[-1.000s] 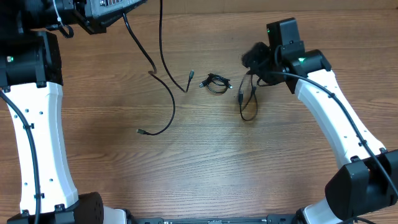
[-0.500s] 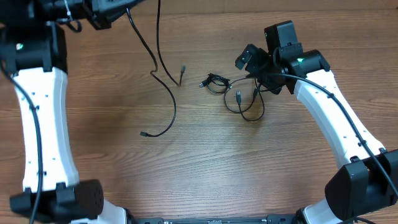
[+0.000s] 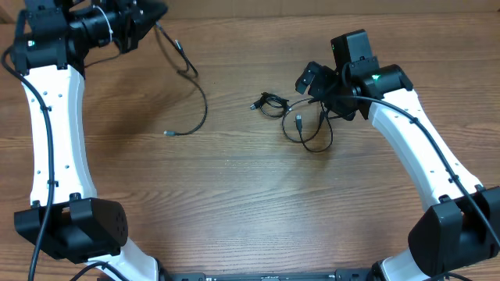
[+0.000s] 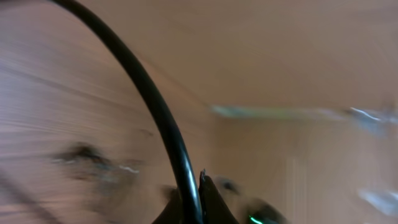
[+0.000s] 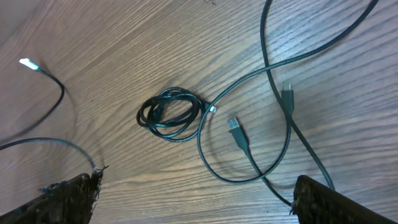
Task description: Untangle cables
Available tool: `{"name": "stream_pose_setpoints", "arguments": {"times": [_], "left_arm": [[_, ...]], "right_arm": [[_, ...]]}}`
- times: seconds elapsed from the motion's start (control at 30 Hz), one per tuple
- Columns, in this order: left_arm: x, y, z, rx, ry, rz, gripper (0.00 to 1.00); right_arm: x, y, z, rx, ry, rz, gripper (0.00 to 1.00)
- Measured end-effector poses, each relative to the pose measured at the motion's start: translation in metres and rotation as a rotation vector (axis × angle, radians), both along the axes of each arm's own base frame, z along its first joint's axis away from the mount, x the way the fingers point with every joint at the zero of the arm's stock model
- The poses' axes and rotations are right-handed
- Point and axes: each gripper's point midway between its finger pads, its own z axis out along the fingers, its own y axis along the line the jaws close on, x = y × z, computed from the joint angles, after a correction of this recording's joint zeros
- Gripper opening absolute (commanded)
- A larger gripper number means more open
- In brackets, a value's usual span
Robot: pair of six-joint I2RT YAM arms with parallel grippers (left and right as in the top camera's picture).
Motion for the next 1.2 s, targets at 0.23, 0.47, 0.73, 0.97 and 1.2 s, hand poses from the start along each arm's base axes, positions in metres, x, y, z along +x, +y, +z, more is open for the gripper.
{"name": "stream_pose_setpoints", "arguments": {"times": [0.23,0.47,0.73,0.97,1.2], "left_arm": [[0.01,0.063,-0.06,0.546,0.01,0.194,0.04],[0.035,0.095,0.003,0.875,-0.295,0.261,0.04],[0.081,0.18,-0.024,1.181,-0.217,0.553,0.04],[0.086,0.227,-0.058,1.322,-0.071,0.687,0.04],[0.037,0.307,-0.009,1.577,0.088,1.144,0.04]], "right_arm": [[0.002,0.001,-0.014,-0.015,0.029,0.013,0.95],[0.0,0.009,-0.054,0.001,0.137,0.039,0.92],[-0.011,0.018,-0.055,0.051,0.182,0.066,0.92],[-0.011,0.019,-0.055,0.057,0.186,0.07,0.92],[-0.016,0.018,-0.056,0.043,0.198,0.095,0.92]]}}
